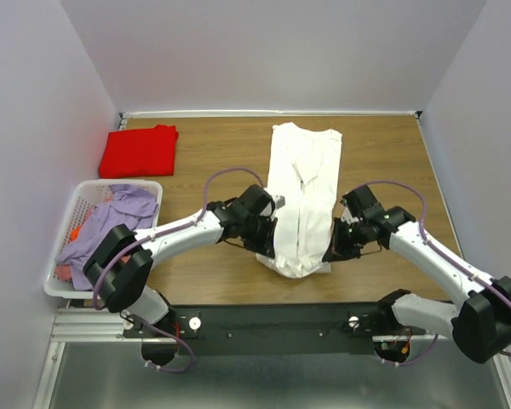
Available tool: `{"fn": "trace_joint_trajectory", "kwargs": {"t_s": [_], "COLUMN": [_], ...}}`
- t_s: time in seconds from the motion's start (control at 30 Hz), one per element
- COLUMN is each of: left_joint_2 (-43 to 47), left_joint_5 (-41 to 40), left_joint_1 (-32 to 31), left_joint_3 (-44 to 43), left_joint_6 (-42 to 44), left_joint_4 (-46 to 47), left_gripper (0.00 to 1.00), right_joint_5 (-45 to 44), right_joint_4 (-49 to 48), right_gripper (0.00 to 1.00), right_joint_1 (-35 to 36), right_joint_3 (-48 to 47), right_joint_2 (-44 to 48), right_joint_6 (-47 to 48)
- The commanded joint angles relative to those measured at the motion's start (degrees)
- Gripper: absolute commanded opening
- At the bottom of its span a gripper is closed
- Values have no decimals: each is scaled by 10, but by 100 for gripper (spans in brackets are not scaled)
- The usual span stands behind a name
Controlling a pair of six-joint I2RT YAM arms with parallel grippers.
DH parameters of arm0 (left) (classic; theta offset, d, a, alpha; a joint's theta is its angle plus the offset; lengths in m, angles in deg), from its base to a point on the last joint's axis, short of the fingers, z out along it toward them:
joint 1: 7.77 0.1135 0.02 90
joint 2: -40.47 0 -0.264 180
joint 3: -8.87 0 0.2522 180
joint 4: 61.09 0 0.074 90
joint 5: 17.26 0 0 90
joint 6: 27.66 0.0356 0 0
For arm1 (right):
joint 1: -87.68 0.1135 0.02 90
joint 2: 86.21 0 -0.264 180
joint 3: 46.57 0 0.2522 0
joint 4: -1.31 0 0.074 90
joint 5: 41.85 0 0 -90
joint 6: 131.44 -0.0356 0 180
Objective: Fold and stack the t-shirts
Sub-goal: Fold the tshirt
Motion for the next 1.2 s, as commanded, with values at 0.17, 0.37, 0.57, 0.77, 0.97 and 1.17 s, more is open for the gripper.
{"fn": "trace_joint_trajectory", "kwargs": {"t_s": [0.17,0.37,0.57,0.77,0.97,1.17], "left_joint_2": [-90,-148,-197,-226,-259,-287], "left_joint_5": [-11,-20,-33,-32,-30,-33], "left_joint_1": [114,152,173,191,203,213], "left_joint_3": [-127,-188,-239,-265,-295,-310], "left_joint_6": [71,90,109,105,103,96], "left_joint_4": [20,48,72,108,128,147], "left_gripper": [0,0,0,0,0,0], "right_joint_5": [-172,-234,-230,-224,-220,-208], "right_joint_4": [0,-42,-75,-114,-157,-180], "right_gripper": [0,0,0,0,1,1], "right_joint_1": [-27,-69,-105,-122,-142,-155], "right_joint_3": [-153,-228,-269,-282,-287,-302], "right_joint_2": [-128,-188,-238,-277,-313,-355], "right_joint_6": [82,128,168,182,198,213]}}
